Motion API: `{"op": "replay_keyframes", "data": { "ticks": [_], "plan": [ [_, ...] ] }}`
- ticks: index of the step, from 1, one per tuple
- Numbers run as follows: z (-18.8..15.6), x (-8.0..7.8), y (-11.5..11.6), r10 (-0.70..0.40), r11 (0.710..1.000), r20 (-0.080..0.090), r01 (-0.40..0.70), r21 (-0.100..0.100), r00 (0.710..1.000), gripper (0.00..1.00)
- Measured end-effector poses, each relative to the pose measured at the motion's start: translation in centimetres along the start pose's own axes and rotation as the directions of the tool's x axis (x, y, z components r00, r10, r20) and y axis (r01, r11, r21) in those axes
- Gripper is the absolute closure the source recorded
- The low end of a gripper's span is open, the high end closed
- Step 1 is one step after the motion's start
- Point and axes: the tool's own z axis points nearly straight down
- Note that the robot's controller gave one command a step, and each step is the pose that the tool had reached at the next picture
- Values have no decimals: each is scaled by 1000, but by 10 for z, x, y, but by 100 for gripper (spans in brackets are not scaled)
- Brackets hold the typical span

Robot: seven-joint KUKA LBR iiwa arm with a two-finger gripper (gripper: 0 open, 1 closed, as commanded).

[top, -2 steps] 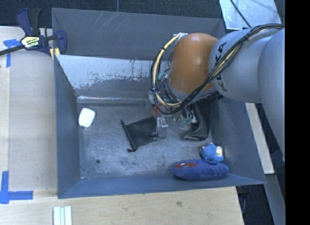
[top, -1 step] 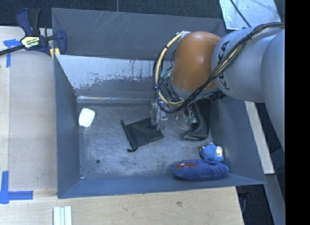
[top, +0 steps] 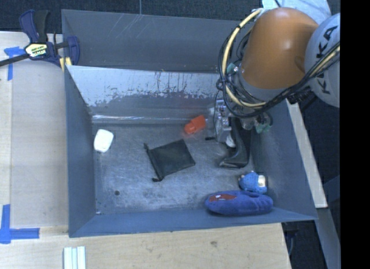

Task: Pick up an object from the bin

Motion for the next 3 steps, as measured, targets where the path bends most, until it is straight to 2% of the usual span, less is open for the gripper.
{"op": "replay_keyframes", "data": {
  "ticks": [1,2,3],
  "plan": [
    [69,-11,28,-163,987,-13,163,-5,986,100],
    [68,-12,27,-162,987,-9,162,-4,987,0],
    [157,-2,31,-123,992,-15,123,-4,992,0]
  ]
}}
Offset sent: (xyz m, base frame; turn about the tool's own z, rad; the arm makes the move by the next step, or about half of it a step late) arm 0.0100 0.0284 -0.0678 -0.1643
